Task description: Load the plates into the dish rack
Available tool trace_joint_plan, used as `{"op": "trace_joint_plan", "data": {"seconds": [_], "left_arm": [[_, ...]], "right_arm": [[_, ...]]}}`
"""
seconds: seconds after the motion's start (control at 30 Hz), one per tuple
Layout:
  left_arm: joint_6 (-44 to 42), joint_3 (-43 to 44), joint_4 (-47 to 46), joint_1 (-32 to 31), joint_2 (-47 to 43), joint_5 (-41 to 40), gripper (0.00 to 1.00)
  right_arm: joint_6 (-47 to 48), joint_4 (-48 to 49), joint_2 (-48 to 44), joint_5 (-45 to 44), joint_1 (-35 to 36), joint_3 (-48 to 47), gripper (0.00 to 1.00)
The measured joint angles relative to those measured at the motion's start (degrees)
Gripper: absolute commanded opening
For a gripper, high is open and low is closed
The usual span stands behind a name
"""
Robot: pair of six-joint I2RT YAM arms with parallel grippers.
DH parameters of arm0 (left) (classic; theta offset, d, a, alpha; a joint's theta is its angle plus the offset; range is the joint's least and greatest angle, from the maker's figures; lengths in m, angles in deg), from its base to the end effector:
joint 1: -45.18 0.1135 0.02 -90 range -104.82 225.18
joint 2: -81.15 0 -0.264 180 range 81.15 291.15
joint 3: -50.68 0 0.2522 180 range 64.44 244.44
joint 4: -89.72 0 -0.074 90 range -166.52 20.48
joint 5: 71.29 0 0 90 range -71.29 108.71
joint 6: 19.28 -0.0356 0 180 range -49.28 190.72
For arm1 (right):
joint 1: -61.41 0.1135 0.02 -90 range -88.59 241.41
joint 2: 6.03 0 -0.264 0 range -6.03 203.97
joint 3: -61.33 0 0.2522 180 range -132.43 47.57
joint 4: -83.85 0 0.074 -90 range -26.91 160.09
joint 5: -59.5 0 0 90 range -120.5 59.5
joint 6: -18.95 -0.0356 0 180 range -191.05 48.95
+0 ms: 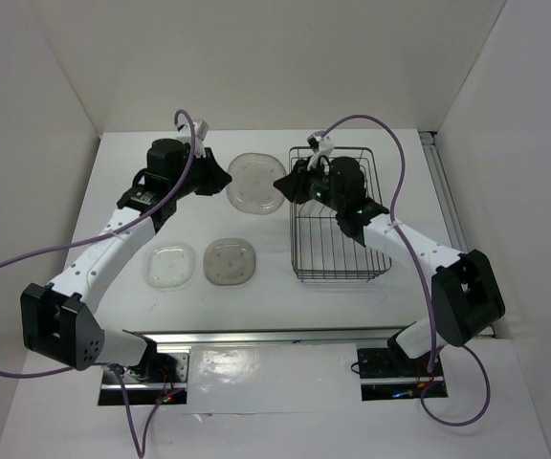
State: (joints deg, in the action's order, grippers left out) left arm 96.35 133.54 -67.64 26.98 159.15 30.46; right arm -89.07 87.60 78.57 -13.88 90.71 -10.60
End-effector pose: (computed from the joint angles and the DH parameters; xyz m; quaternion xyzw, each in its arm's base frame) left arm 0.3018 -0.1069 0.3599 0.0081 0.8059 -0.2955 0.5130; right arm 0.2985 0.1792 0.3042 -0.1674 0.7391 0.3587 0.5450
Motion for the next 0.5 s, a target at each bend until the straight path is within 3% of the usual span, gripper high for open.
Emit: {"op": "trace_joint_plan", "data": {"seconds": [0.13, 0.2, 0.23, 0.3, 0.33, 0.37, 0.5], "left_arm": [[-0.20, -0.02, 0.09, 0.26, 0.00, -0.28, 0.00], [-0.17, -0.02, 0.09, 0.26, 0.02, -0.11, 0.06], [-0.20, -0.02, 0.09, 0.26, 0.02, -0.13, 0.21], [0.04, -0.02, 0.09, 0.26, 0.11, -0.13, 0.40], [0.15, -0.02, 0.09, 0.26, 0.15, -0.09, 0.57], [0.20, 0.00, 0.02, 0.22, 0.24, 0.00, 0.97], [0.76, 0.00, 0.02, 0.04, 0.26, 0.04, 1.00]], "right_arm": [[-1.66, 0.90, -0.02, 0.33, -0.20, 0.00, 0.00], [-2.21, 0.85, -0.04, -0.11, -0.31, 0.00, 0.00], [-2.56, 0.83, -0.04, -0.37, -0.31, 0.00, 0.00], [-2.99, 0.74, -0.20, -1.18, -0.31, 0.00, 0.00], [-2.99, 0.63, -0.44, -1.70, -0.31, 0.00, 0.00], [-3.02, 0.28, -0.74, -2.84, -0.24, 0.02, 0.00], [-3.37, -1.40, -2.95, -9.42, -0.20, 0.07, 0.00]]}}
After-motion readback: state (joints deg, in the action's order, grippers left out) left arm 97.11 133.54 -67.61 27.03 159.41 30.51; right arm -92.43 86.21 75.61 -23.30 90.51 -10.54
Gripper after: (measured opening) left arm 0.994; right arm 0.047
